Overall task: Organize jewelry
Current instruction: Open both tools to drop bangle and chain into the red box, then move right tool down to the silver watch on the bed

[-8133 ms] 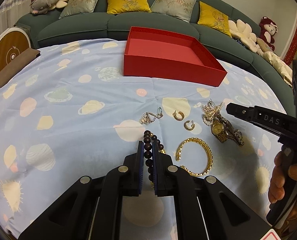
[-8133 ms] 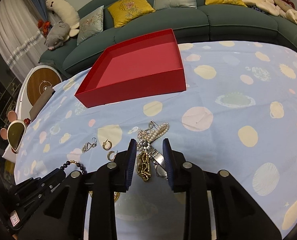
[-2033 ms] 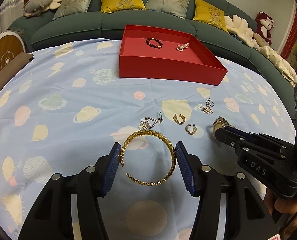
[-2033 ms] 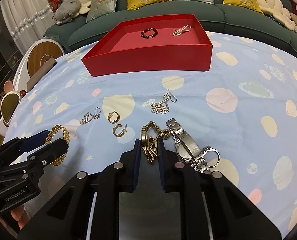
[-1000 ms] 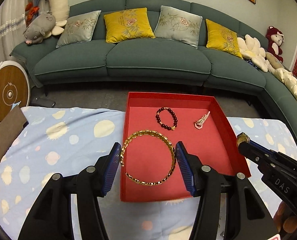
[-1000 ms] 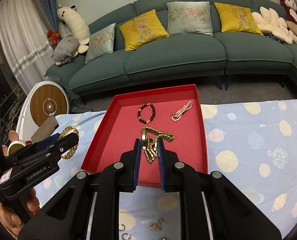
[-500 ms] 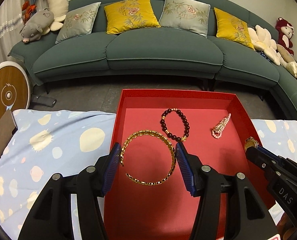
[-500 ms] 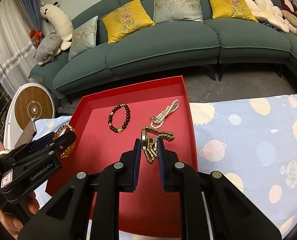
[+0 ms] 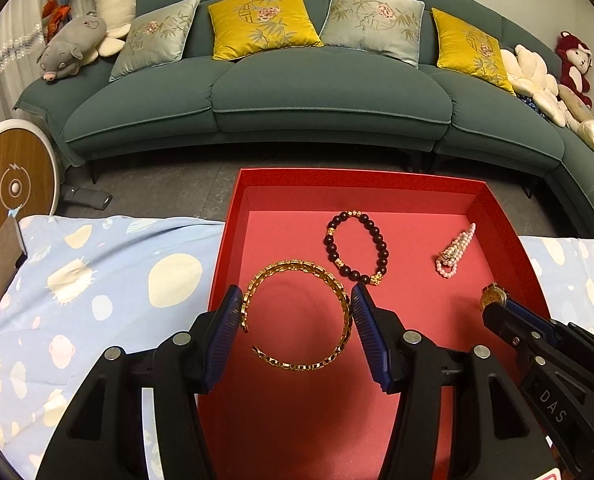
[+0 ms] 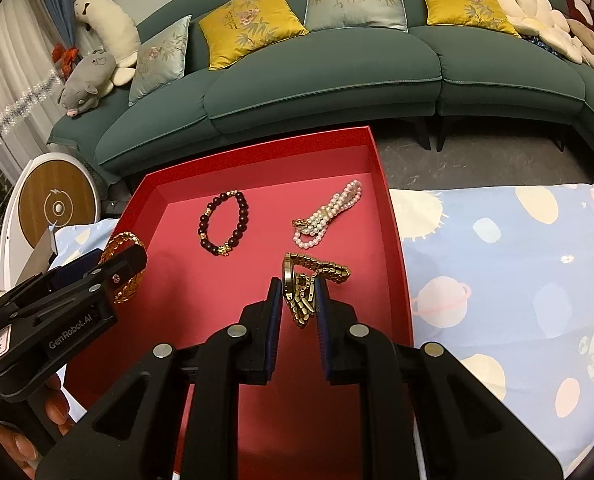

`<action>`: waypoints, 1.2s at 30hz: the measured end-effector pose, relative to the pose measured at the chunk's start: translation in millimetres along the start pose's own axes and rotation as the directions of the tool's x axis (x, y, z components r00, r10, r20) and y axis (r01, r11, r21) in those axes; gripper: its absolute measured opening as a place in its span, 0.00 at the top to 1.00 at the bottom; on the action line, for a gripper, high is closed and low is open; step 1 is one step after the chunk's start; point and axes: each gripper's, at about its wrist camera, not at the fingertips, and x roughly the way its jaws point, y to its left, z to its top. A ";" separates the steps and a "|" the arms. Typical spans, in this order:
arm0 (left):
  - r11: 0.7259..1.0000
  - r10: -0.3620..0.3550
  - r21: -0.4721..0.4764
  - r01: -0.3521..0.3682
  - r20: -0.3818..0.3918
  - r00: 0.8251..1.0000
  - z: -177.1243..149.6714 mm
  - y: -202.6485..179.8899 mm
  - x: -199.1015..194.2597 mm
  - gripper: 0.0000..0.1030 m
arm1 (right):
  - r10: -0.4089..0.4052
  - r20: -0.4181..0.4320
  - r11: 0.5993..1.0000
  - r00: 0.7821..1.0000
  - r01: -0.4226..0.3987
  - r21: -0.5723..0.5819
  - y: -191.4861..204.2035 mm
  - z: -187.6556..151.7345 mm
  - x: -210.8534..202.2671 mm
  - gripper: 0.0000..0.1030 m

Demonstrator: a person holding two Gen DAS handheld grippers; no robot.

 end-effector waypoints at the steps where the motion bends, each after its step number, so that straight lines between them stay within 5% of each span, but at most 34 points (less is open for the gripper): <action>1: 1.000 0.001 -0.001 -0.001 -0.005 1.000 -0.1 -0.2 0.7 0.47 | -0.001 0.001 1.000 1.000 0.001 0.001 -0.5 0.0 0.4 0.85; 5: 1.000 0.011 -0.025 -0.011 -0.018 1.000 -0.2 2.4 1.3 0.40 | 0.008 0.025 1.000 1.000 -0.008 0.015 -3.0 0.5 -3.1 0.81; 8: 0.998 0.007 -0.058 -0.006 0.014 1.000 1.1 9.8 -10.9 0.37 | 0.011 0.069 1.000 0.998 -0.012 0.023 -3.0 0.9 -16.8 0.67; 18: 0.993 -0.043 -0.103 0.054 0.104 0.994 -5.6 38.9 -110.6 0.37 | 0.066 0.191 0.997 0.979 -0.057 -0.050 3.4 0.4 -134.1 0.67; 27: 0.999 -0.033 -0.020 0.035 0.088 0.996 -74.5 55.0 -185.7 0.37 | 0.093 0.223 0.995 0.970 -0.083 -0.052 8.3 -51.0 -222.9 0.67; 36: 0.997 -0.072 -0.040 0.071 -0.007 0.997 -153.4 61.4 -196.8 0.37 | 0.044 0.131 0.996 0.990 -0.034 -0.081 11.2 -131.9 -234.7 0.67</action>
